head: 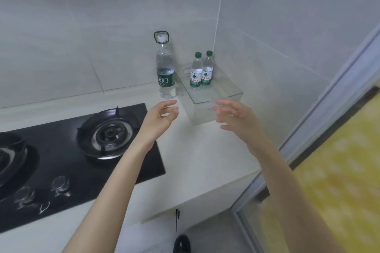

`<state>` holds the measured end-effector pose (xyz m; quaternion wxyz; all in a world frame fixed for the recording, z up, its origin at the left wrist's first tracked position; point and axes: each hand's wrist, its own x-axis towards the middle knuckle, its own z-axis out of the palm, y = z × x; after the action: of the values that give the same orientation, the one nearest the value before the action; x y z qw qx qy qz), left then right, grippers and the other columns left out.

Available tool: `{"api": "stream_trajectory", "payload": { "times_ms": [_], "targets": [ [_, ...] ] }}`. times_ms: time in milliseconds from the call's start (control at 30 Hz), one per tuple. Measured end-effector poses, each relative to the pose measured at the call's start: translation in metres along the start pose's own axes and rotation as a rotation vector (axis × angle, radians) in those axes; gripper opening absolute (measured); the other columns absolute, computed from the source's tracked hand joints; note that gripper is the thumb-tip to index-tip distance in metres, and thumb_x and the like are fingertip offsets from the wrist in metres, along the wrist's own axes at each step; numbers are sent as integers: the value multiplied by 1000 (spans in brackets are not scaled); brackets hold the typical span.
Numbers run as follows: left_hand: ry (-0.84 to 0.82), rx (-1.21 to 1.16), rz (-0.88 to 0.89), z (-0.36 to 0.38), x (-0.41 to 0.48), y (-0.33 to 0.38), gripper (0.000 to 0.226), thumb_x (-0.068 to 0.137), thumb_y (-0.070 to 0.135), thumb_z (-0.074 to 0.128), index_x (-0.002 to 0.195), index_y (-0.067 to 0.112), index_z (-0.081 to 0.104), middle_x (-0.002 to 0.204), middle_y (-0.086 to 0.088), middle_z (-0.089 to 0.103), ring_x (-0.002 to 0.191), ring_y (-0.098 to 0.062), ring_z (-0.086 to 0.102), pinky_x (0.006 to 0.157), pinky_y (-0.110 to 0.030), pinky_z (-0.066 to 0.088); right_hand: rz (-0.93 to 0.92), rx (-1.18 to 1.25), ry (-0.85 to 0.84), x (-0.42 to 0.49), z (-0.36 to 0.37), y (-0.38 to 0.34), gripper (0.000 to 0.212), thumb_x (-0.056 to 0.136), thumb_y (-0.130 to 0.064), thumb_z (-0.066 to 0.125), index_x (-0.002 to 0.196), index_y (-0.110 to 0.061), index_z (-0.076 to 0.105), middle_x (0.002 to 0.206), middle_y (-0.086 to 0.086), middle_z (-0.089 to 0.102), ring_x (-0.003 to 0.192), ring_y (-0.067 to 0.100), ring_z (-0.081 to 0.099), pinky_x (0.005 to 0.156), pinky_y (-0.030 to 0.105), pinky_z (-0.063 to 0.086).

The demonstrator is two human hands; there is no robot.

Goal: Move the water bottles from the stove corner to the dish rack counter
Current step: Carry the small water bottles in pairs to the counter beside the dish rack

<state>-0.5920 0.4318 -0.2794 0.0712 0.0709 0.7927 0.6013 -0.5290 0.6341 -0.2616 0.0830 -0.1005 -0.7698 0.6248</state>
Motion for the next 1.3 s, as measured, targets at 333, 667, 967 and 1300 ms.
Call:
{"api": "stream_trajectory", "payload": {
  "times_ms": [333,667,967,1300],
  "targets": [
    [-85,520,73,38,156,-36,52,93,33,56,141,17,43,144,-4,46,133,-22,43,109,-32,33,-53,-161,8,148,-8,8,26,88,-13,62,100,-36,62,107,-8,68,87,17,63,87,39,52],
    [-104,778,-8,73,227,-59,70,91,54,48,150,27,22,160,6,13,147,-26,8,114,-46,26,-111,-294,11,269,-4,44,34,87,-7,59,120,-17,60,113,-12,58,96,13,61,87,22,45],
    [-108,839,-58,88,241,-78,76,92,55,44,153,25,9,160,15,2,148,-18,-5,116,-42,25,-141,-372,-56,375,6,71,42,85,-6,58,126,-17,54,129,1,58,117,19,54,93,28,43],
    [-46,848,-15,94,239,-94,75,91,57,39,152,29,5,158,21,-3,148,-12,-5,118,-40,20,-273,-356,50,450,42,90,43,86,-5,58,128,-8,52,130,7,57,122,22,49,96,19,33]
  ]
}}
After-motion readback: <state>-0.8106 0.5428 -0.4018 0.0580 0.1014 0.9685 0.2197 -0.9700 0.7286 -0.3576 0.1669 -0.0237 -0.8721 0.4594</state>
